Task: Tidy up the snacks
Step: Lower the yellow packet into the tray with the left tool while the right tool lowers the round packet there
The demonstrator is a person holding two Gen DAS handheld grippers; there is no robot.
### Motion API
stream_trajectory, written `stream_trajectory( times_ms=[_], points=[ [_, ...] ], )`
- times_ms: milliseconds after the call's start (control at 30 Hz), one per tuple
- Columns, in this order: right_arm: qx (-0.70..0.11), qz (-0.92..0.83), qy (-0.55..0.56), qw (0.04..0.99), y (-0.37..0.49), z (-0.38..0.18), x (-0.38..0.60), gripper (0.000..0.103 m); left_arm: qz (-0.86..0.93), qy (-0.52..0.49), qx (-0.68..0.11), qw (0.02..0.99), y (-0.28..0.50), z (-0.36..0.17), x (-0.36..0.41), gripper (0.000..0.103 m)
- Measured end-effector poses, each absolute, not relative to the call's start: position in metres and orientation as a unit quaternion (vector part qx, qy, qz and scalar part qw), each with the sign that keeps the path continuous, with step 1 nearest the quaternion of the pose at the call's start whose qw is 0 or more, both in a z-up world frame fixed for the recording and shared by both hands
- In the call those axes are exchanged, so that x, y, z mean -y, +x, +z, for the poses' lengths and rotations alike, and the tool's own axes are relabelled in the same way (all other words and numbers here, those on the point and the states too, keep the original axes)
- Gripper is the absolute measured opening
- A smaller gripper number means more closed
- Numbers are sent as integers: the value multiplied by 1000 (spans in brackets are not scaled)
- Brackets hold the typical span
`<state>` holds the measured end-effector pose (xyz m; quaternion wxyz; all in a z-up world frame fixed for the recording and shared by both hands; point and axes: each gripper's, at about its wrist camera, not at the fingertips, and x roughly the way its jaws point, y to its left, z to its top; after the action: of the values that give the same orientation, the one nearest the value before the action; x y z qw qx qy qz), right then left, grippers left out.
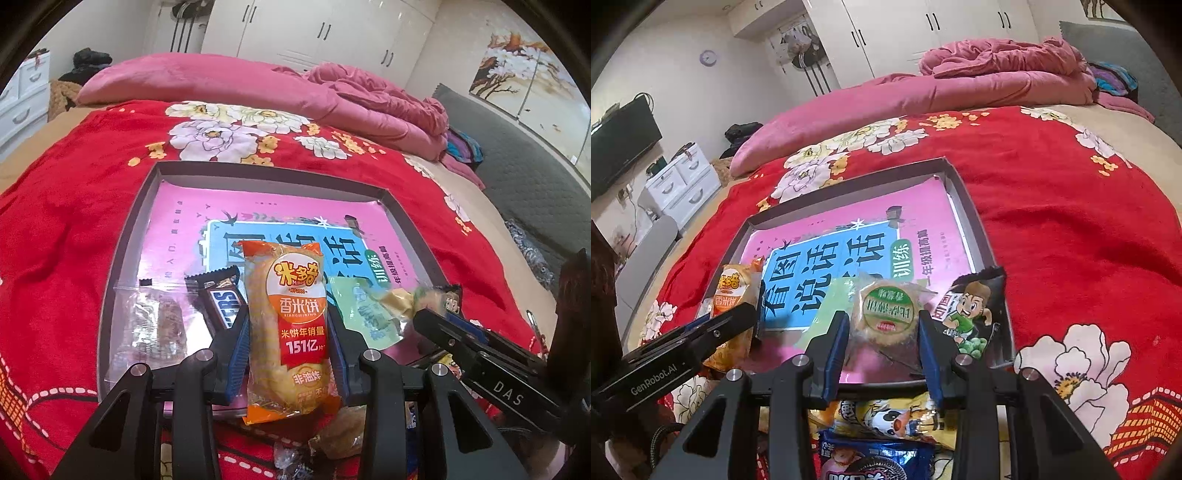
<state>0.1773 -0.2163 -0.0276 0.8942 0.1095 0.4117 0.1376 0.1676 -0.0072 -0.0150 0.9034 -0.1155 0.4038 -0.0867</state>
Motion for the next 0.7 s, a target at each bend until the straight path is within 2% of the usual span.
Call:
stream_trajectory(
  times_ms=[700],
  points=[
    [-406, 135, 130, 895, 174, -21, 226, 37, -112, -114, -425, 891, 177, -23, 22, 41]
  ],
)
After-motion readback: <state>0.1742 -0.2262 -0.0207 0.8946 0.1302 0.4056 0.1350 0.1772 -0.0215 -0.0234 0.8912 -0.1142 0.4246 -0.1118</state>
